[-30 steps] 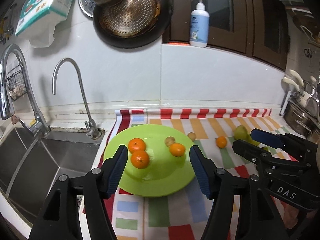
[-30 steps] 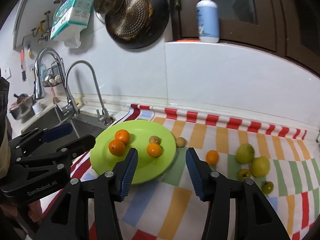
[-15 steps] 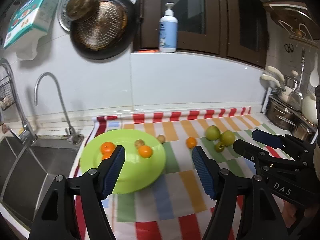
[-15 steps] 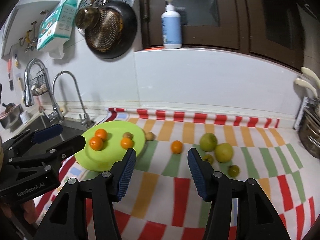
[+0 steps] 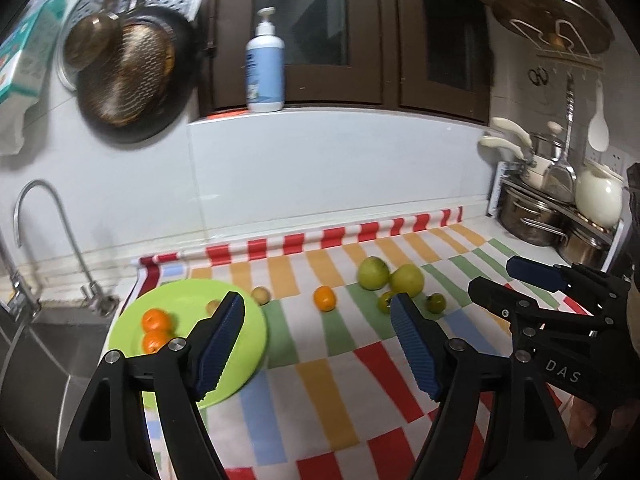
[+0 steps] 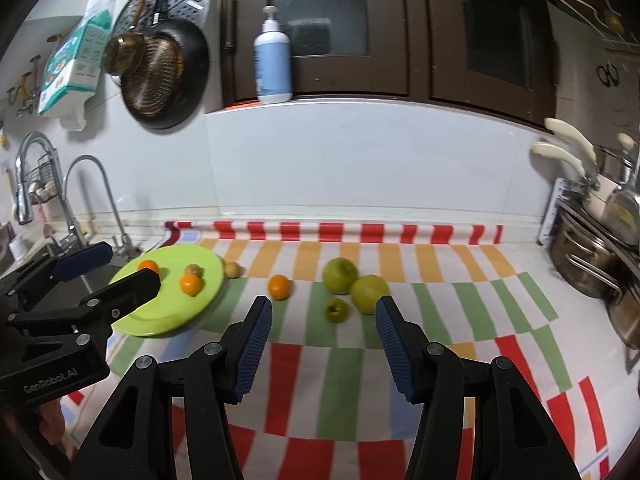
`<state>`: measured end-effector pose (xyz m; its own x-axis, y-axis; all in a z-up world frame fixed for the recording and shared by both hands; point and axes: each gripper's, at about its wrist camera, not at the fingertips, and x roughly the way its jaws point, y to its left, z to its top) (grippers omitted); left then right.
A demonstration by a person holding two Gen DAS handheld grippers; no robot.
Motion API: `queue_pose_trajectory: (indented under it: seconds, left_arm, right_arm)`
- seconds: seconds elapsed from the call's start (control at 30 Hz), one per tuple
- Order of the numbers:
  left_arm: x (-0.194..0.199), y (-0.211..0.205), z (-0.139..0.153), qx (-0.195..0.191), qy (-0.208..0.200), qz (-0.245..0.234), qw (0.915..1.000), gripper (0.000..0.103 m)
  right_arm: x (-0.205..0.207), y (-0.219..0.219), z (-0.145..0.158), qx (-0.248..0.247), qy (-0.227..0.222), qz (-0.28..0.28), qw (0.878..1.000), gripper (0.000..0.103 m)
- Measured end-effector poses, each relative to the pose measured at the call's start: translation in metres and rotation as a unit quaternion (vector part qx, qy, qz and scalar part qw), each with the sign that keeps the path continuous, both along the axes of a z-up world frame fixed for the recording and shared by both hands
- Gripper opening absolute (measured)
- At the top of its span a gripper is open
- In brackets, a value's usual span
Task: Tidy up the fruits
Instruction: 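Move both open tools toward the green fruits on the striped cloth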
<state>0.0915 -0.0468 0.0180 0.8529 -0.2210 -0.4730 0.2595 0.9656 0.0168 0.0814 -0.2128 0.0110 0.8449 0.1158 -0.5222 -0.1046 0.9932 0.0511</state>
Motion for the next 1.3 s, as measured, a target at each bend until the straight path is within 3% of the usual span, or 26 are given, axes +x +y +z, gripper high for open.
queue_pose_trajectory:
  seconds: [0.27,0.47,0.97,1.3]
  left_arm:
    - [0.023,-0.026,-0.007,0.025,-0.002,-0.045,0.9987,0.079]
    - [0.041,-0.04,-0.017,0.022,0.01,-0.079,0.9966,0.079]
    - [0.087,-0.07,-0.057,0.055,0.032,-0.138,0.9883,0.079]
    - [0.12,-0.087,-0.09,0.075,0.079,-0.157,0.9815,0.079]
  right_arm:
    - [0.011,-0.025,-0.01,0.007,0.014,-0.032,0.999,0.055]
    - [0.025,-0.036,-0.019,0.005,0.026,-0.045,0.999,0.055]
    - [0.067,-0.052,-0.06,-0.013,0.079,-0.033,0.996,0.055]
    - [0.094,-0.06,-0.091,-0.007,0.118,-0.022,0.993,0.055]
